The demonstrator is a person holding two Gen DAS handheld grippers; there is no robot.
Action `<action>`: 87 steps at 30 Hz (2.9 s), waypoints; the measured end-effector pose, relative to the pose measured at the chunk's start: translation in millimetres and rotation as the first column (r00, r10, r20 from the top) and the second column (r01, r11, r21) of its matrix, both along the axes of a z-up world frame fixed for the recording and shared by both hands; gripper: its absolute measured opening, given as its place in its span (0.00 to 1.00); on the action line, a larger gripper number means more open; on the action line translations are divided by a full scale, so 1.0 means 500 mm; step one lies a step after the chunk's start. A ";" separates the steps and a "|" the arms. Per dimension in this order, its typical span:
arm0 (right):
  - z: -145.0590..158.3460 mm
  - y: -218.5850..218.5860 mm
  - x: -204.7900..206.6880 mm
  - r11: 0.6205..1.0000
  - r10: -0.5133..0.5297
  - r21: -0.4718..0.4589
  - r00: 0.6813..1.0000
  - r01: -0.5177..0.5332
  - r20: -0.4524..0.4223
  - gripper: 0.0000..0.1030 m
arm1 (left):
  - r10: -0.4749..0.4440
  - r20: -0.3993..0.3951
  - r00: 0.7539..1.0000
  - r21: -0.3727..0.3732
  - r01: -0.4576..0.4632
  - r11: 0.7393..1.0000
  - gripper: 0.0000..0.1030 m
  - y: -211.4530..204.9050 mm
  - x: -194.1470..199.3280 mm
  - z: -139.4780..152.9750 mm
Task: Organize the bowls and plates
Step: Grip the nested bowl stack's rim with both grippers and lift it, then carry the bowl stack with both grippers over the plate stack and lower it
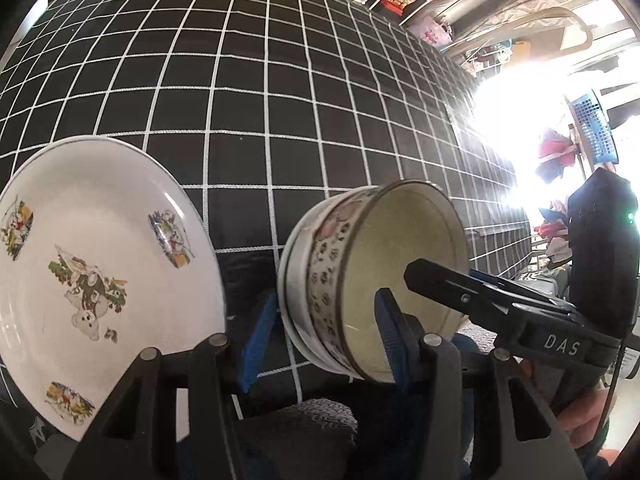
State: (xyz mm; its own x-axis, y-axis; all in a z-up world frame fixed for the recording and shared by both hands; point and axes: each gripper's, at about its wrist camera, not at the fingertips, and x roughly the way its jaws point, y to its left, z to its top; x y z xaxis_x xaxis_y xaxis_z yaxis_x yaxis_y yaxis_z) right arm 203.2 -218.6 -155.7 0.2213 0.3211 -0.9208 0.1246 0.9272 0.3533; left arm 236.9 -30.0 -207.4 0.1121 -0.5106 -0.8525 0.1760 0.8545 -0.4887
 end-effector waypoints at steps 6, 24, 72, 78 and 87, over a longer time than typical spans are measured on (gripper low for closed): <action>-0.013 -0.010 0.002 1.000 -0.010 -0.001 1.000 0.010 -0.011 0.73 | -0.006 -0.036 0.999 0.004 0.006 1.000 0.47 0.027 0.000 -0.039; -0.040 -0.040 -0.006 0.993 -0.021 0.112 1.000 0.022 -0.013 0.55 | -0.065 0.009 0.998 0.042 0.065 0.997 0.50 -0.014 0.002 -0.060; 0.084 0.286 0.086 0.983 0.181 0.011 0.980 -0.183 0.080 0.50 | 0.187 0.111 0.976 0.088 -0.197 0.976 0.53 0.154 0.014 0.071; 0.050 0.324 0.108 0.980 0.201 -0.006 0.979 -0.201 0.039 0.50 | 0.213 0.070 0.974 0.078 -0.218 0.973 0.53 0.187 0.037 0.030; 0.015 0.333 0.126 0.979 0.204 -0.018 0.979 -0.204 -0.009 0.50 | 0.222 0.023 0.975 0.065 -0.223 0.973 0.53 0.216 0.036 0.001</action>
